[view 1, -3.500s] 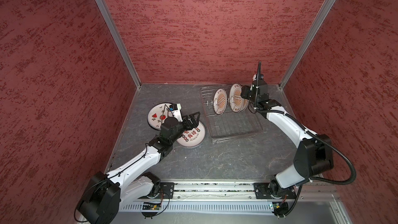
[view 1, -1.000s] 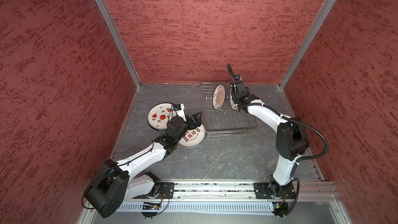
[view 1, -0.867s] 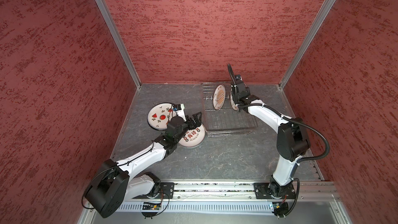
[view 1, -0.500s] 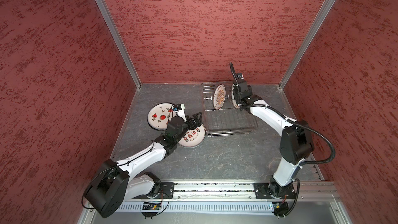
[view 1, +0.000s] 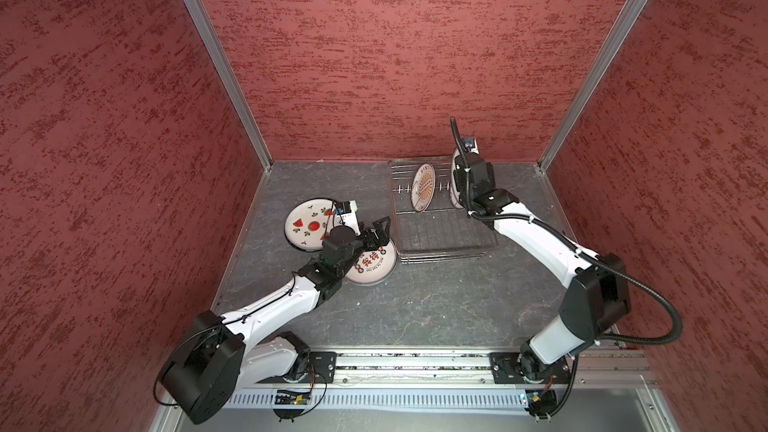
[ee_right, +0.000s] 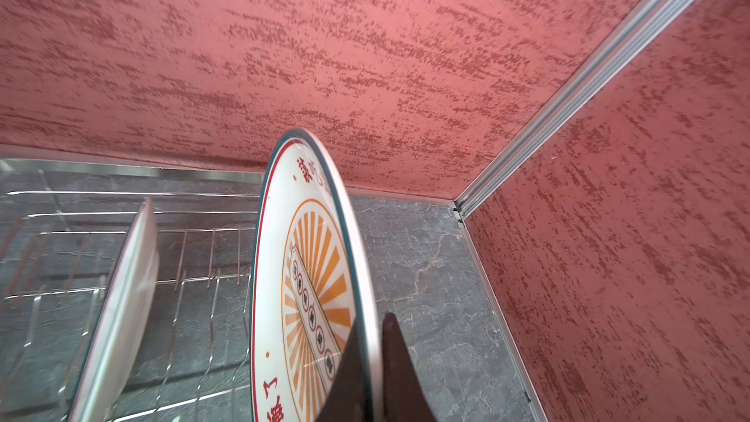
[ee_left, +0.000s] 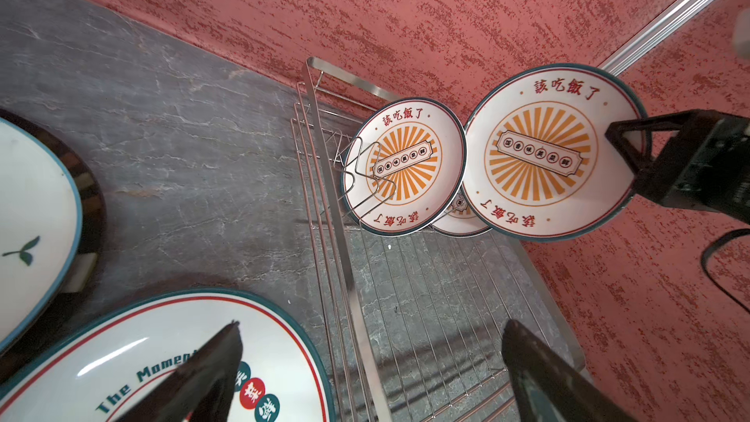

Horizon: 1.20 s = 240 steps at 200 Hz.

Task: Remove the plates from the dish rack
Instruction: 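Lift the sunburst plate out of the rack with the right gripper, then carry the plate toward the left gripper and grasp its rim with the left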

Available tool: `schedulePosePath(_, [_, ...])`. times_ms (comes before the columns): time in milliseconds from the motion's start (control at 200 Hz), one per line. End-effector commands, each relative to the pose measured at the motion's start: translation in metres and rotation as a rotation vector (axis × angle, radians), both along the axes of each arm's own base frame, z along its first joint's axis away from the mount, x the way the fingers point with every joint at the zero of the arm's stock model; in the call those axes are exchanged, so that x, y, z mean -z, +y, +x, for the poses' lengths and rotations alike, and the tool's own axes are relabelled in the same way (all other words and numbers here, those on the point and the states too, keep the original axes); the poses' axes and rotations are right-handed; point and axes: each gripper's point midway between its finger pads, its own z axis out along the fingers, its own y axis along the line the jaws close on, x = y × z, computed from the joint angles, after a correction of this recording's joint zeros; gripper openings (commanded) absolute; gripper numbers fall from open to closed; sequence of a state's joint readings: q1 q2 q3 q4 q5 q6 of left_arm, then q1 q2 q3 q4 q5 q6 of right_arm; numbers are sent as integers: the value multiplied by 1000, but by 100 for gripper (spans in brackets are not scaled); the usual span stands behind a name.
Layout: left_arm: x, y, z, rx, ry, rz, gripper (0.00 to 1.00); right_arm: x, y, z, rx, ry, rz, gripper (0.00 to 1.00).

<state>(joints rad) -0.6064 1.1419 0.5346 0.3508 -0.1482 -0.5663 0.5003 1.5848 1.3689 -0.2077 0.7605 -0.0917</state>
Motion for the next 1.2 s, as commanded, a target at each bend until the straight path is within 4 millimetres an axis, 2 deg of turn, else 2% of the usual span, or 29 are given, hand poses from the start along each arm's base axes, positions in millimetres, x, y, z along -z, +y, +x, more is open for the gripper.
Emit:
schedulePosePath(0, [-16,9,-2,-37,-59,42,100,-49,-7,-19,25,-161,114,1])
schedulePosePath(35, [-19,10,-3,-33,-73,37,99,-50,-7,-23,18,-171,141,1])
schedulePosePath(60, [-22,10,-5,-30,-83,35,99,-61,-10,-32,14,-202,174,1])
schedulePosePath(140, [-28,11,-8,-24,-110,26,99,-69,-18,-49,14,-246,248,1])
schedulePosePath(225, [-37,12,-12,-3,-141,33,99,-69,-28,-69,19,-282,343,1])
schedulePosePath(326, [-54,16,-19,28,-197,7,99,-65,-24,-89,-62,-310,459,1])
schedulePosePath(436, [-66,9,-31,101,-252,-33,99,-57,-9,-108,-203,-306,588,0])
schedulePosePath(696, [-63,-17,-53,288,-220,-118,99,-47,51,-147,-592,-258,936,0])
schedulePosePath(852, [-52,-20,-62,324,-164,-179,100,-33,81,-154,-740,-198,1081,0])
schedulePosePath(1007, [-45,-20,-65,321,-111,-232,99,-12,95,-153,-788,-169,1177,0])
schedulePosePath(1102, [-33,-21,-66,322,-67,-242,100,1,104,-151,-805,-142,1206,0])
schedulePosePath(1127, [-38,-21,-65,323,-89,-259,100,4,107,-151,-814,-134,1212,0])
schedulePosePath(1197, [-29,-20,-62,302,-65,-268,97,9,117,-153,-843,-119,1225,0])
